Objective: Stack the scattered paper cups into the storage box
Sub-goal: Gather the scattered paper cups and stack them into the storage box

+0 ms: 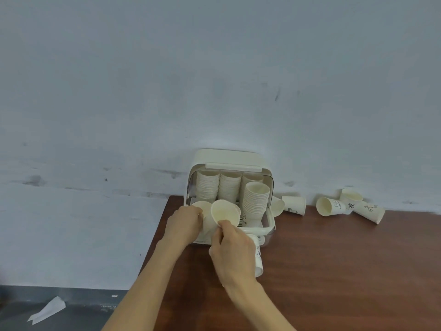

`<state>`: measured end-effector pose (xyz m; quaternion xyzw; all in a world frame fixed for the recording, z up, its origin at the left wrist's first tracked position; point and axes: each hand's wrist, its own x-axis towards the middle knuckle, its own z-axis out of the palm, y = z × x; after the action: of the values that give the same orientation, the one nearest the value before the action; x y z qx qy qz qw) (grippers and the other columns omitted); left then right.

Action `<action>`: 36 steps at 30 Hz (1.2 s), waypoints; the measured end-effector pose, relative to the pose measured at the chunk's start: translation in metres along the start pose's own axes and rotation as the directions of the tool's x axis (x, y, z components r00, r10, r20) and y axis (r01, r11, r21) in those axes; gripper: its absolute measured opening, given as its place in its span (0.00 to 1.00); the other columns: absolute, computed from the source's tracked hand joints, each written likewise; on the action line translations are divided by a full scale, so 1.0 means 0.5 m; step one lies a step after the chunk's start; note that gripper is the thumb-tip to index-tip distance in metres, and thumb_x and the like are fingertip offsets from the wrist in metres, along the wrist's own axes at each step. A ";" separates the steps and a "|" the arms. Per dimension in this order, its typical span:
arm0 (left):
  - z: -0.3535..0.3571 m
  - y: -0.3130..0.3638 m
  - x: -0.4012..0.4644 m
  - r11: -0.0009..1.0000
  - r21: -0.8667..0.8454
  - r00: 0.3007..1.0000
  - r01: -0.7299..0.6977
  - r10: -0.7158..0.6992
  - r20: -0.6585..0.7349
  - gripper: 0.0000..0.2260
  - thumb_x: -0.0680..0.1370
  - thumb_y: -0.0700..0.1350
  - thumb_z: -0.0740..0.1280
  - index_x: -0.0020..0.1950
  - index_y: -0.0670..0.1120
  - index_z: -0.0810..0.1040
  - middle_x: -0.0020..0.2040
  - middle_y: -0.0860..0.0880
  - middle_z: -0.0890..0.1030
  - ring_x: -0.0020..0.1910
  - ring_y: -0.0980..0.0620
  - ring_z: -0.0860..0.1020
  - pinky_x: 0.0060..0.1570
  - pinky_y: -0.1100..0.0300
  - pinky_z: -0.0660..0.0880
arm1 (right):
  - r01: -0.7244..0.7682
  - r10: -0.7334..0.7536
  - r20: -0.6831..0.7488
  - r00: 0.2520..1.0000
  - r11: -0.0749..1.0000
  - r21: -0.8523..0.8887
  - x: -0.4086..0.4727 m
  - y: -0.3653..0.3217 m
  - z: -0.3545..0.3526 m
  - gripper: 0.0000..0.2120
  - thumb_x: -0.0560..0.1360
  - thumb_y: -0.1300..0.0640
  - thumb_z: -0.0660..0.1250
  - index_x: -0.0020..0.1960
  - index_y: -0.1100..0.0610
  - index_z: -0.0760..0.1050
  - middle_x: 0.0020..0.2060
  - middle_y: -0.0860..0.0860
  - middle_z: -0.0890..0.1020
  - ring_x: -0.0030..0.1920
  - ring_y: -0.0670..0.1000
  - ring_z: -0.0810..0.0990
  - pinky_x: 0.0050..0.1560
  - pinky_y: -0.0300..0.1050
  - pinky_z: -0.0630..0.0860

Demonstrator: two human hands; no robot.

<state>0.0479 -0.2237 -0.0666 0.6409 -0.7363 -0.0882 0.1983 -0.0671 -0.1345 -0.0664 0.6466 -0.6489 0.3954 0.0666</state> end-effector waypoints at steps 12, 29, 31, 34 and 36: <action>0.006 0.077 -0.055 0.951 -0.308 0.982 -0.011 -0.049 -0.185 0.09 0.80 0.50 0.58 0.49 0.54 0.77 0.43 0.55 0.81 0.42 0.51 0.78 0.42 0.53 0.75 | 0.154 -0.157 0.073 0.985 0.987 0.040 0.153 0.098 -0.005 0.09 0.81 0.57 0.58 0.53 0.56 0.77 0.36 0.50 0.79 0.36 0.52 0.76 0.36 0.48 0.71; 0.009 0.066 -0.032 0.987 -0.152 0.998 -0.060 0.064 0.021 0.10 0.80 0.53 0.58 0.47 0.53 0.78 0.35 0.53 0.78 0.39 0.52 0.77 0.39 0.55 0.74 | 0.156 -0.103 0.327 0.939 0.978 -0.141 0.179 0.145 0.043 0.08 0.79 0.63 0.55 0.56 0.55 0.69 0.45 0.51 0.78 0.45 0.55 0.76 0.37 0.46 0.66; 0.014 0.067 -0.031 0.991 -0.122 0.996 -0.063 0.069 0.049 0.11 0.80 0.53 0.58 0.47 0.52 0.78 0.35 0.53 0.78 0.39 0.52 0.77 0.39 0.55 0.74 | 0.169 -0.103 0.351 0.931 0.972 -0.165 0.177 0.141 0.039 0.12 0.77 0.65 0.55 0.57 0.55 0.69 0.47 0.51 0.77 0.45 0.55 0.75 0.37 0.46 0.64; 0.020 0.061 -0.030 0.992 -0.109 0.993 -0.068 0.078 0.092 0.11 0.80 0.53 0.58 0.47 0.51 0.79 0.36 0.53 0.78 0.39 0.52 0.77 0.39 0.55 0.74 | 0.185 -0.092 0.425 0.901 0.965 -0.184 0.171 0.139 0.046 0.14 0.76 0.65 0.56 0.59 0.55 0.68 0.50 0.53 0.77 0.49 0.56 0.76 0.38 0.47 0.65; 0.021 0.061 -0.031 0.991 -0.109 0.992 -0.079 0.089 0.088 0.11 0.80 0.52 0.59 0.48 0.51 0.79 0.36 0.53 0.78 0.39 0.53 0.77 0.39 0.56 0.74 | 0.197 -0.084 0.458 0.885 0.958 -0.206 0.168 0.140 0.055 0.13 0.75 0.66 0.56 0.58 0.56 0.68 0.50 0.53 0.77 0.49 0.56 0.76 0.38 0.47 0.64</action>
<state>0.0175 -0.2051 -0.0671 0.5931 -0.7655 -0.1481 0.2008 -0.1309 -0.2276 -0.0647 0.7520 -0.6420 0.1473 0.0251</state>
